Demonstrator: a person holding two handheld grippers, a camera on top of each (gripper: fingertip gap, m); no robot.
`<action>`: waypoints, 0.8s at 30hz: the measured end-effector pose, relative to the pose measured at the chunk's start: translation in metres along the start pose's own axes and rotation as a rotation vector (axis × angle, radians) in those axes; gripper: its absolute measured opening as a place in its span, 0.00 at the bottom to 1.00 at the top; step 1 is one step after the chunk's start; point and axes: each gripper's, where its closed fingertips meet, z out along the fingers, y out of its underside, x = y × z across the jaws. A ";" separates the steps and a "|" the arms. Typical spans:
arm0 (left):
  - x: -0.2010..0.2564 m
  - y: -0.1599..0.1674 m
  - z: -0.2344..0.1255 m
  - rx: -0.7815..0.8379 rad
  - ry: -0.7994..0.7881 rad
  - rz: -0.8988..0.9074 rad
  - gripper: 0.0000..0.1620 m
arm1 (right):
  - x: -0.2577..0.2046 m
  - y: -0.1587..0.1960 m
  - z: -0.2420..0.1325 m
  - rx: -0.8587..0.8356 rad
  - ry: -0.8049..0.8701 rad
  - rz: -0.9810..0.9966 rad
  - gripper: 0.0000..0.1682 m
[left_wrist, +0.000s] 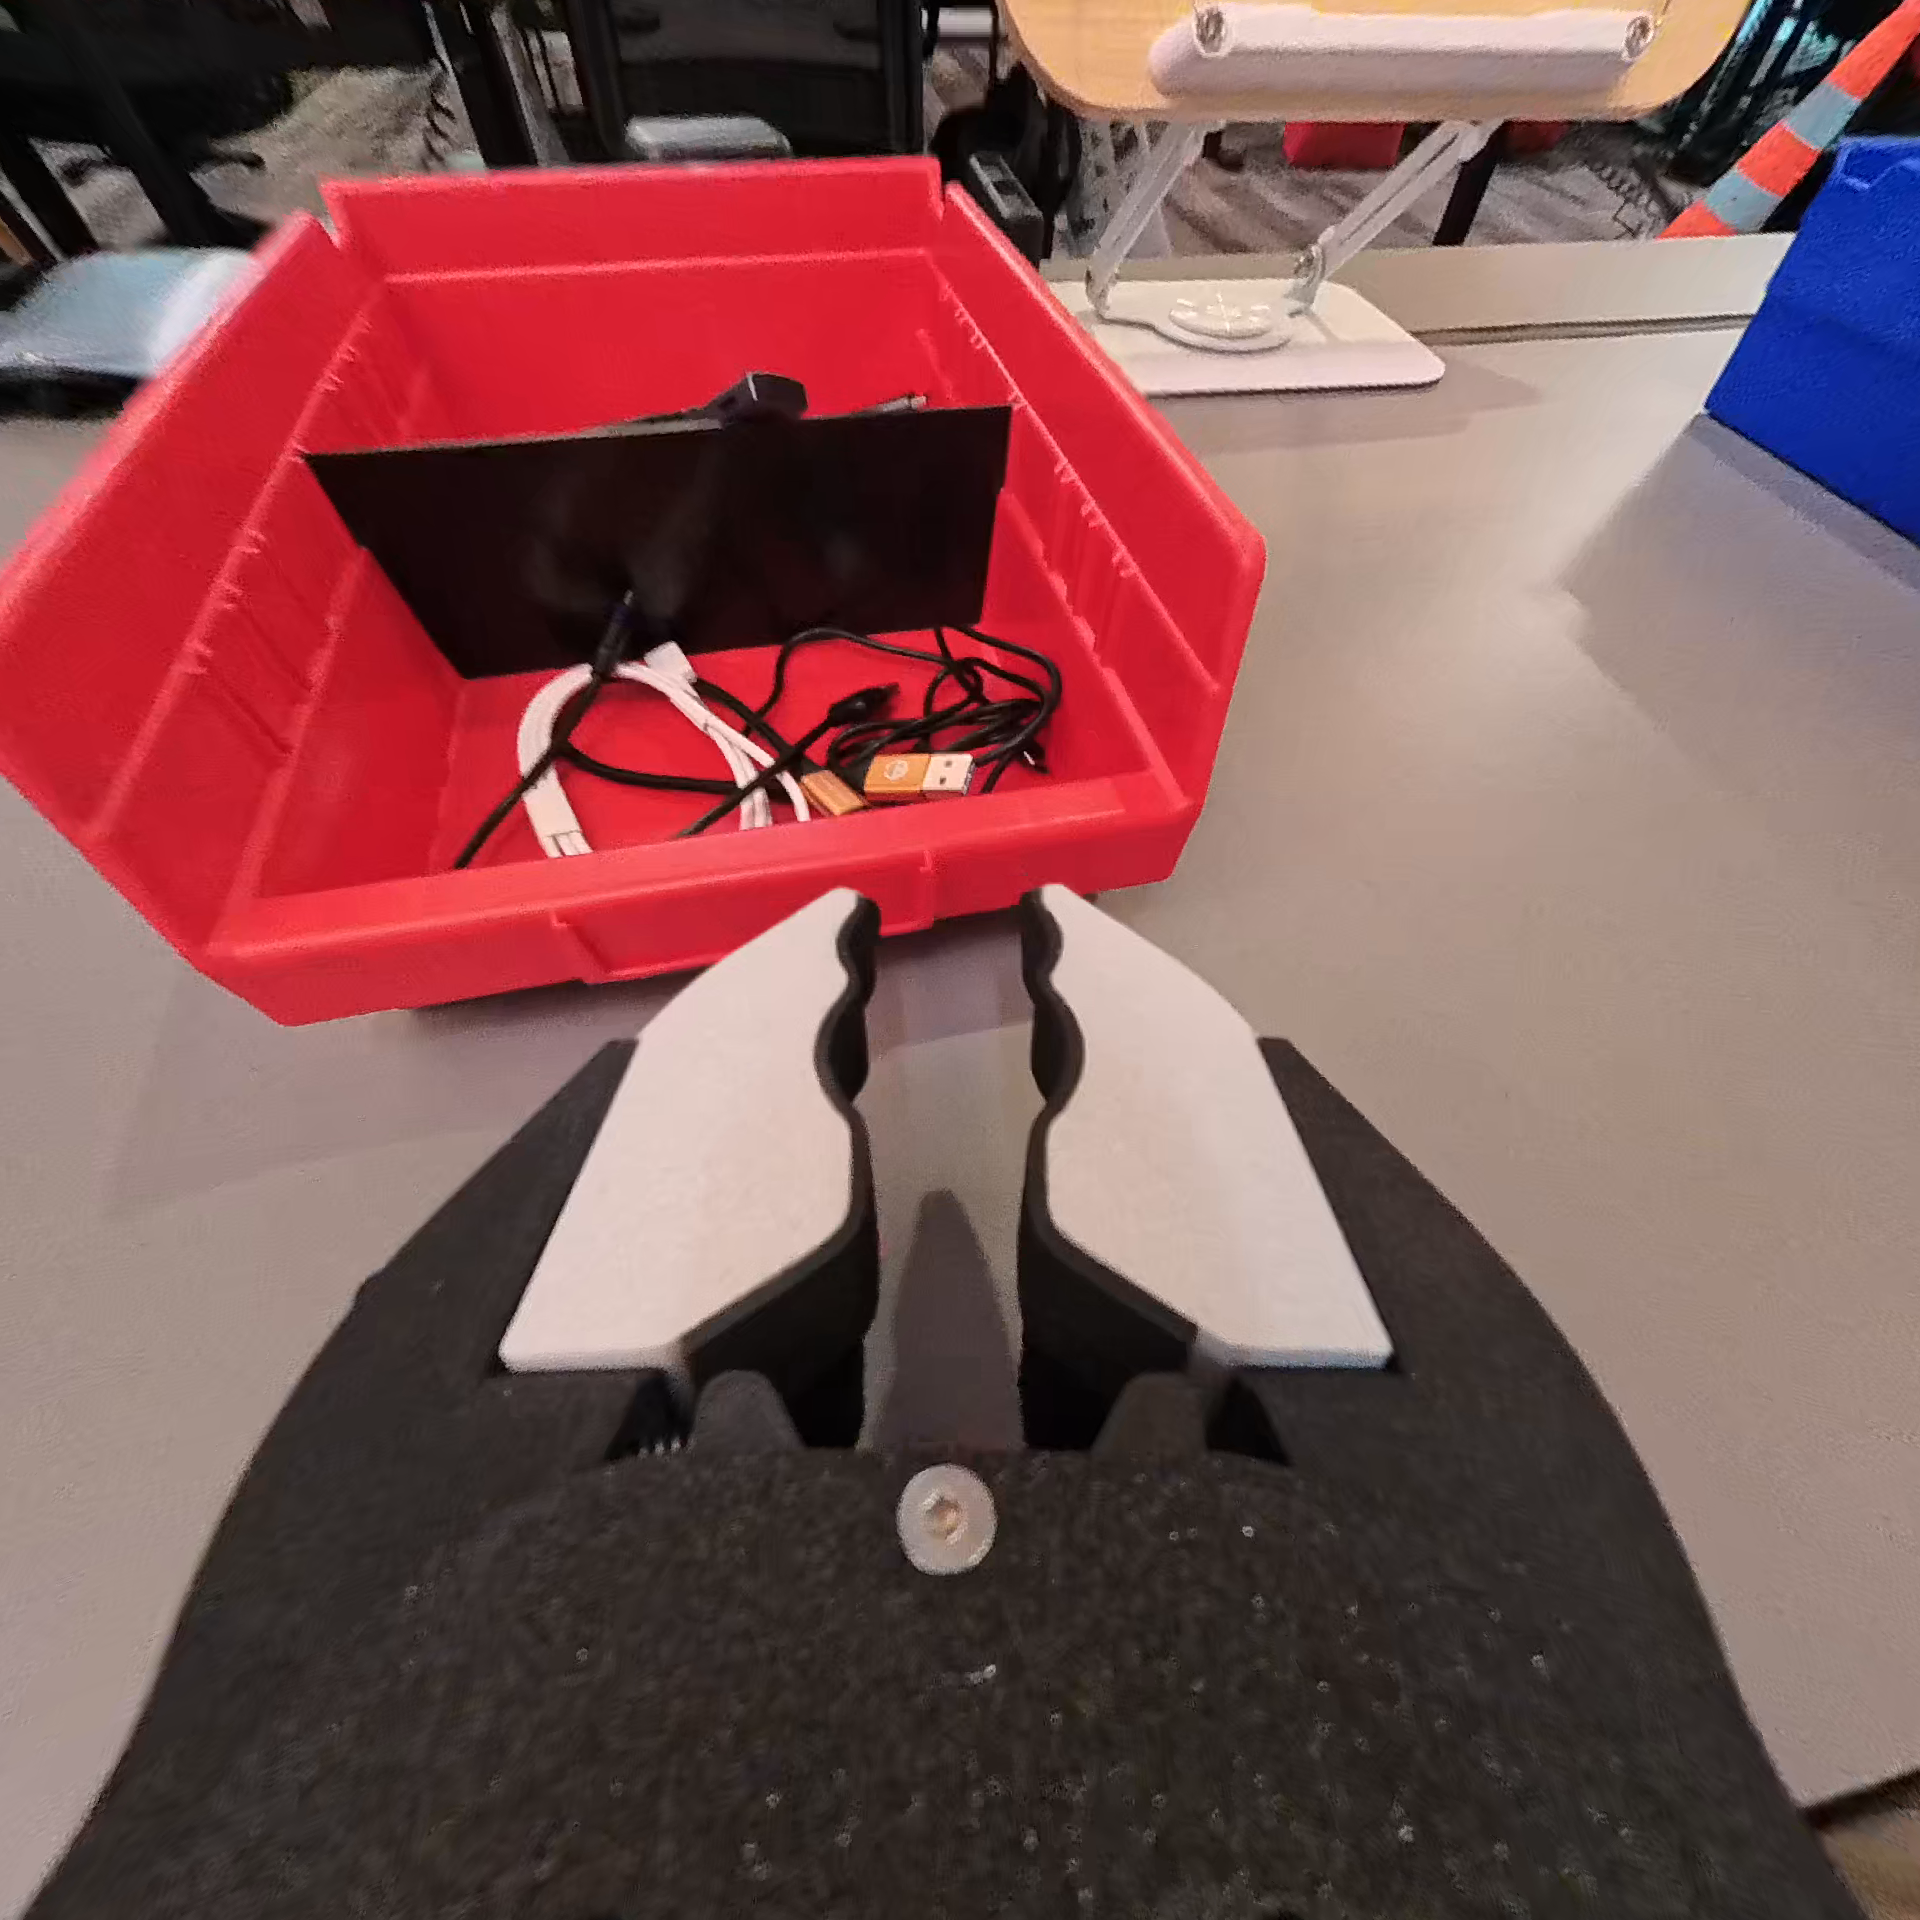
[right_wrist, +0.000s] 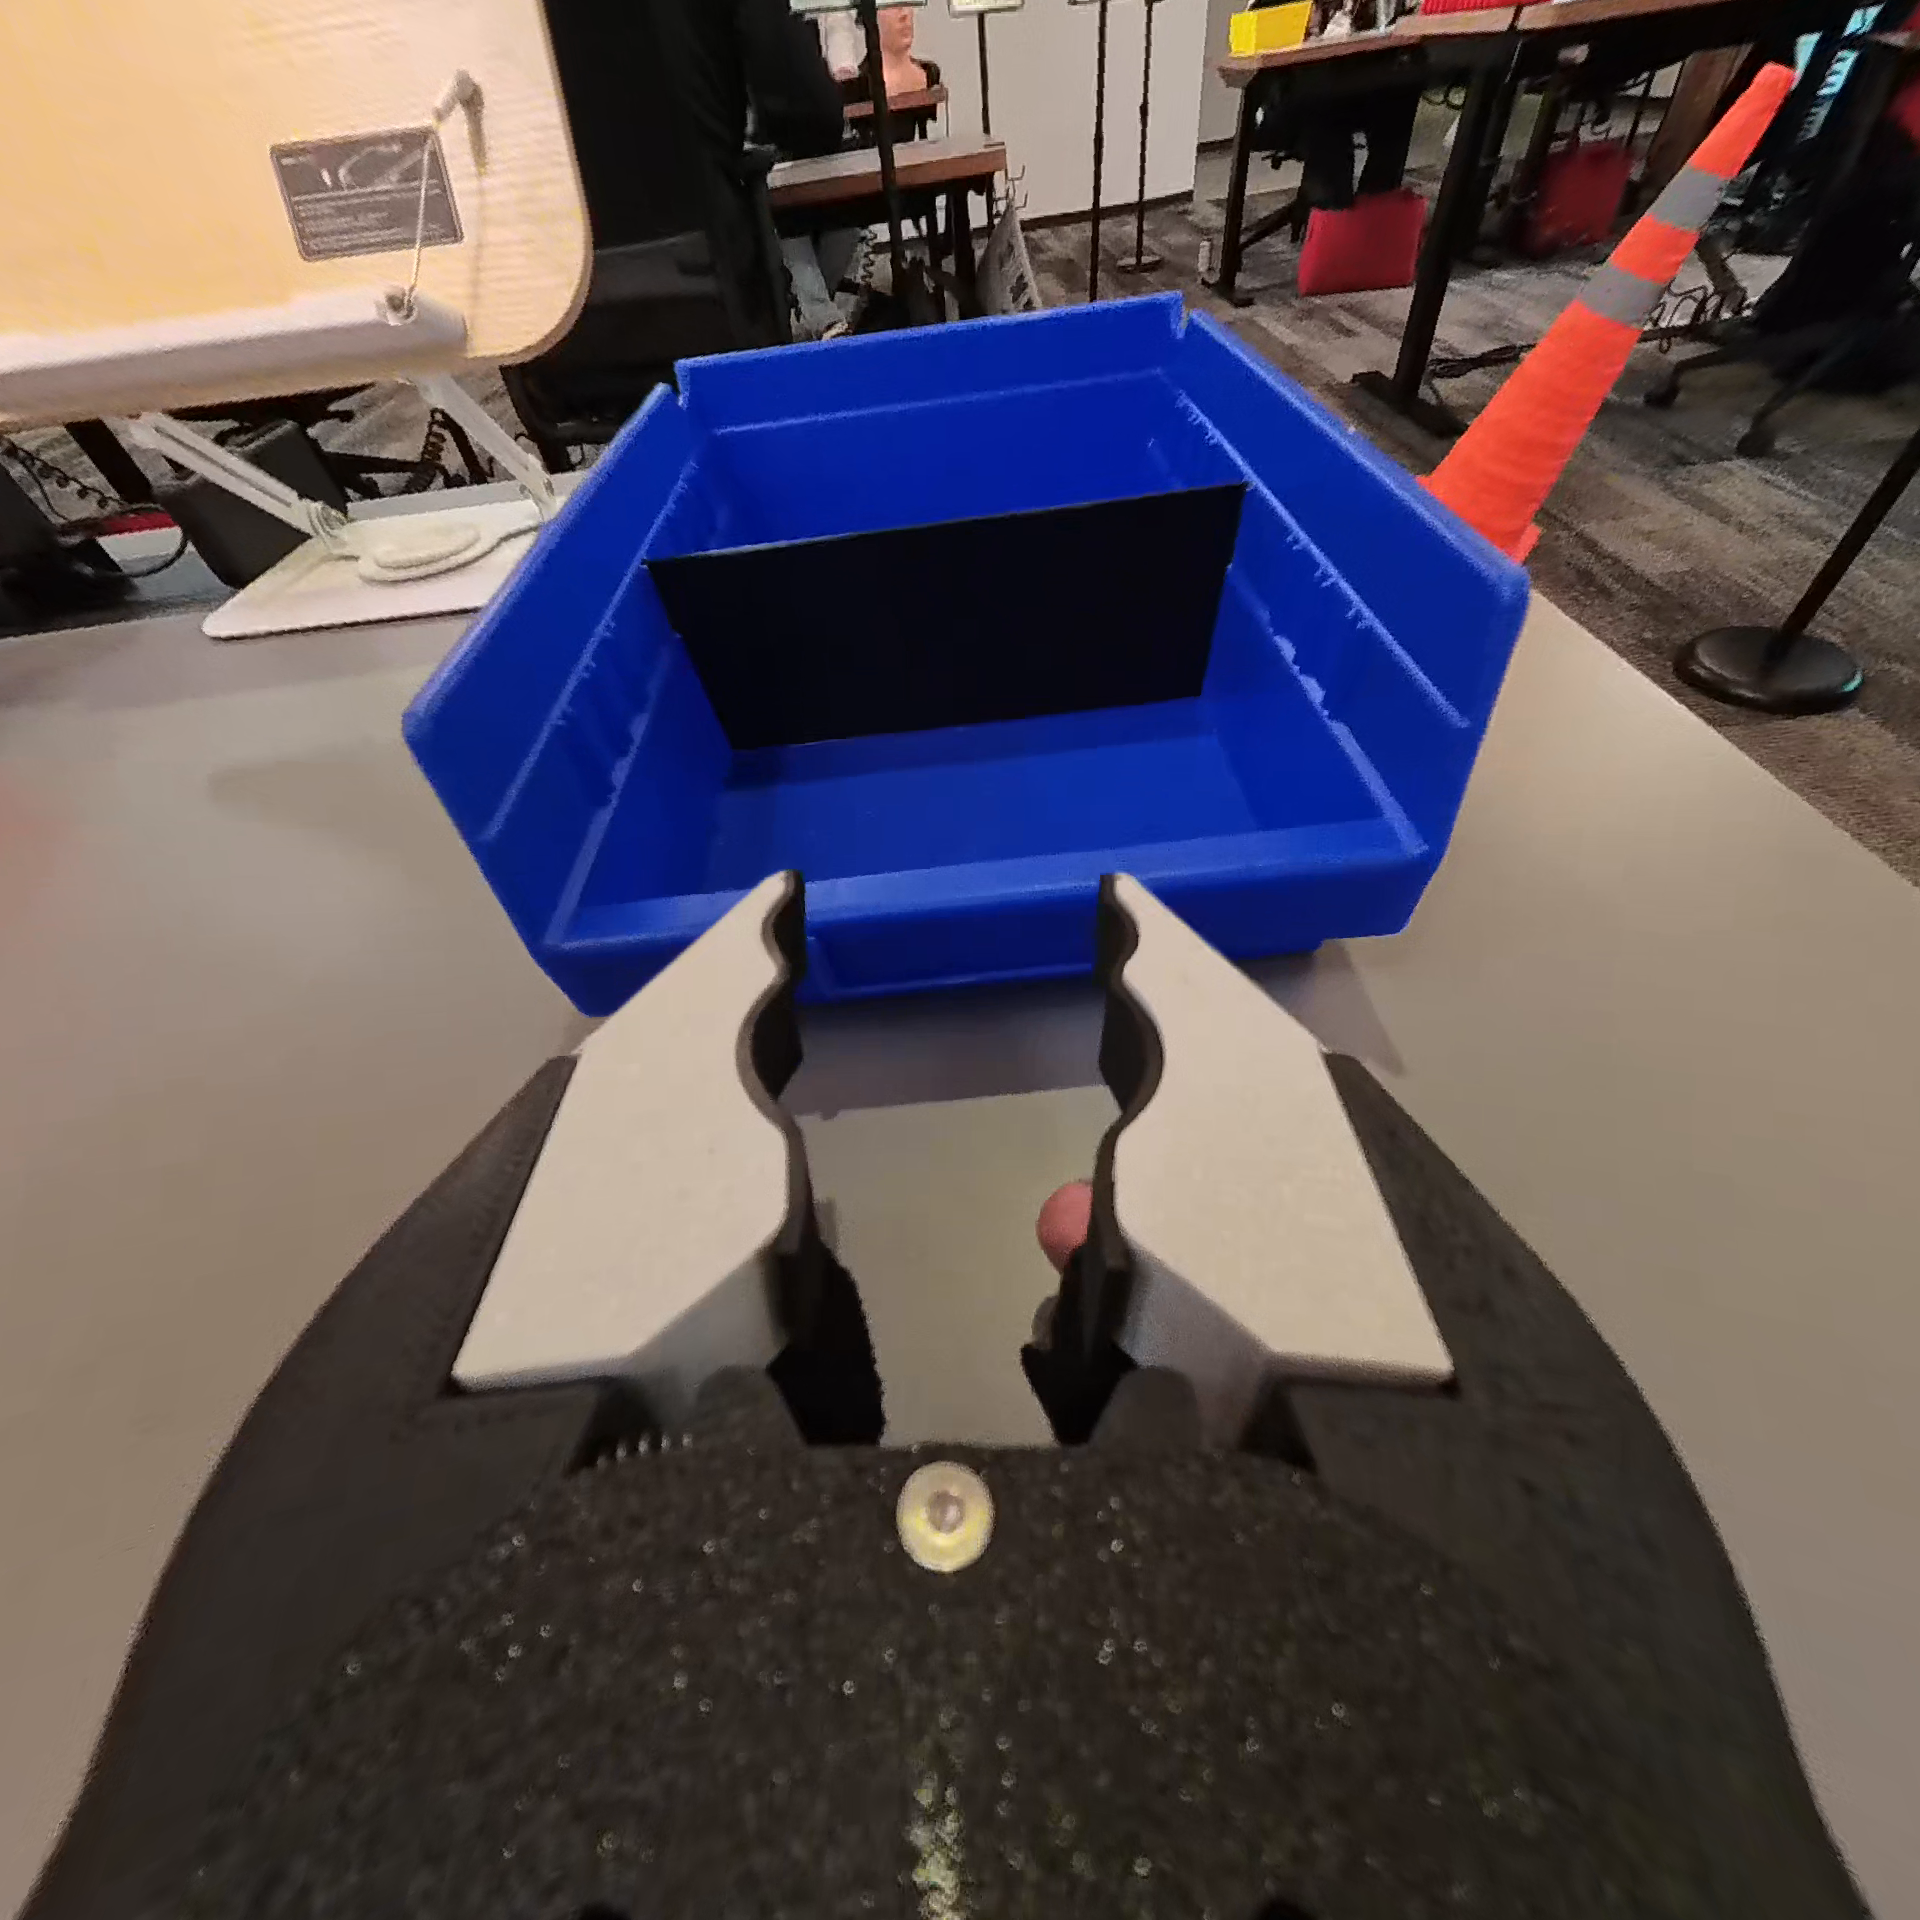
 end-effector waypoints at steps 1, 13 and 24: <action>0.002 0.004 0.001 -0.022 0.014 -0.008 0.16 | 0.001 -0.003 -0.001 0.017 0.010 0.006 0.32; 0.028 0.018 0.008 -0.146 0.248 -0.154 0.22 | -0.051 -0.012 -0.011 0.071 -0.206 -0.036 0.32; 0.028 0.022 0.015 -0.182 0.194 -0.110 0.28 | -0.094 0.003 -0.019 0.039 -0.365 -0.120 0.32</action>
